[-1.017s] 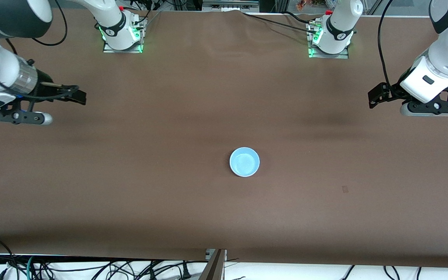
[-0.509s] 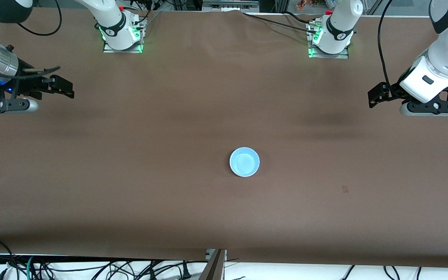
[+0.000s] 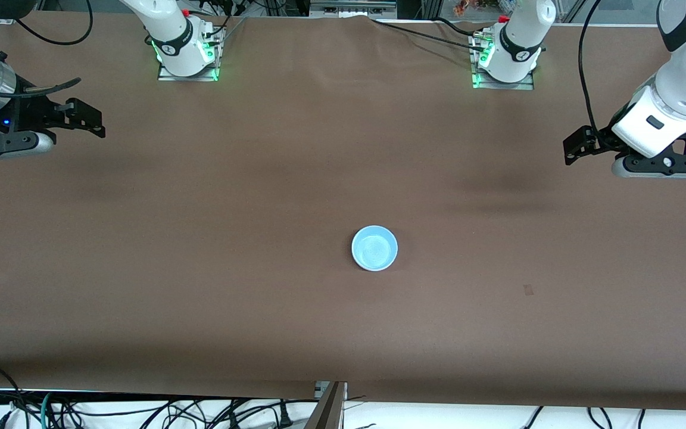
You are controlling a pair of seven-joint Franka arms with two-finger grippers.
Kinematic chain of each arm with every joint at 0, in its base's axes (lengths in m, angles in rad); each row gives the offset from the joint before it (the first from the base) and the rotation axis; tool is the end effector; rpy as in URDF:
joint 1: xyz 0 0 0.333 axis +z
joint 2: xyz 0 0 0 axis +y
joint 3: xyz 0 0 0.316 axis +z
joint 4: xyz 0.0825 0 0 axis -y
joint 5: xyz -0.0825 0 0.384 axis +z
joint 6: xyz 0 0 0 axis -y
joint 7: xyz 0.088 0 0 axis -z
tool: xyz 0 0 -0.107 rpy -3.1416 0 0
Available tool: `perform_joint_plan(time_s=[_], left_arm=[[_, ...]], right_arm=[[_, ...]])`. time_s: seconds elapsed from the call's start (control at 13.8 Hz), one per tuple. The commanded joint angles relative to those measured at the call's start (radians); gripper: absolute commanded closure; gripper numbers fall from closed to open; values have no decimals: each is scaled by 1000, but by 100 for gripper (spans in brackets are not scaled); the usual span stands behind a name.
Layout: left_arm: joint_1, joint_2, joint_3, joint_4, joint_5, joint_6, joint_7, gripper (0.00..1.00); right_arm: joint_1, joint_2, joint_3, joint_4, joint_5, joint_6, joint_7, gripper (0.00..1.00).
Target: Stack pink and blue bowls on white bowl
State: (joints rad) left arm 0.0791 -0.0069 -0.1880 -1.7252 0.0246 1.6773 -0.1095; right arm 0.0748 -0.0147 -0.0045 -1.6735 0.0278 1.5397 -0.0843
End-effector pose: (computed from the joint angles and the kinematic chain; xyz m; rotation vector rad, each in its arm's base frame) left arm 0.5528 -0.0583 0.5642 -3.1110 0.0039 0.0592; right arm 0.5407 0.0411 0.5820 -3.0982 -0.2387 0.1850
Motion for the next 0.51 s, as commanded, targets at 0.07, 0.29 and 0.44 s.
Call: perform_joint_plan(time_s=[0.07,0.29,0.44], left_arm=[[4,-8,-2,10,-15,-19,4,0],[4,-10,-2,10,-15,-19,4,0],[4,-10,-1,10,-15,-19,7,0]], right_arm=[[-20,-22,26,-32,-40,16,-90,1],[-13,-19,27,-32,-43,20,-146,1],[-12,-21,27,-31,-45,19,-140,1]])
